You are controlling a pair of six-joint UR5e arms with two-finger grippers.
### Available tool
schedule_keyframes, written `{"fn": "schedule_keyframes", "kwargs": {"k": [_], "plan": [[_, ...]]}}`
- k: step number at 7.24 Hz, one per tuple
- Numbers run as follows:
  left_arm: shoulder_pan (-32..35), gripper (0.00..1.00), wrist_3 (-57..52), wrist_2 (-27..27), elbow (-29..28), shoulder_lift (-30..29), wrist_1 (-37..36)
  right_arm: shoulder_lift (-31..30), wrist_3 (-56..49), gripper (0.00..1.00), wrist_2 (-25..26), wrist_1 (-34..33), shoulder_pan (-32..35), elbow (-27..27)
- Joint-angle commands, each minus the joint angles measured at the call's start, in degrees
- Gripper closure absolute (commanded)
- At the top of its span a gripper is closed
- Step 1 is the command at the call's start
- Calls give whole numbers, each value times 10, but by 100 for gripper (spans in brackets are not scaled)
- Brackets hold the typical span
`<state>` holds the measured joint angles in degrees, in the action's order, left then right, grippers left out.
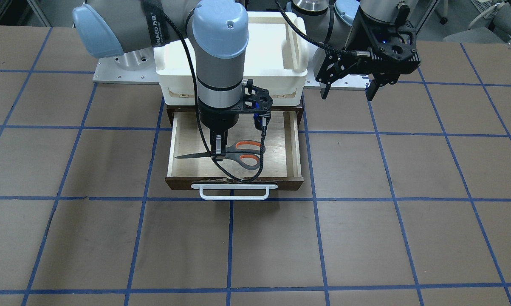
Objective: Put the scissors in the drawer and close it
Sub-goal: 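Lift the scissors and carry them with the right gripper over the open drawer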
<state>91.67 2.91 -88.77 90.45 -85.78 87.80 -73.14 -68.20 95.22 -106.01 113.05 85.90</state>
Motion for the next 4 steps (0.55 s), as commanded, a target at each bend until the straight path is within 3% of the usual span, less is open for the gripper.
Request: {"fn": "schedule_keyframes", "kwargs": {"k": [1, 4], "plan": [[0, 0, 0, 0, 1, 0, 0, 12, 1, 100, -4, 5, 1, 4], [0, 0, 1, -2, 0, 1, 1, 12, -2, 100, -23, 5, 1, 18]]}}
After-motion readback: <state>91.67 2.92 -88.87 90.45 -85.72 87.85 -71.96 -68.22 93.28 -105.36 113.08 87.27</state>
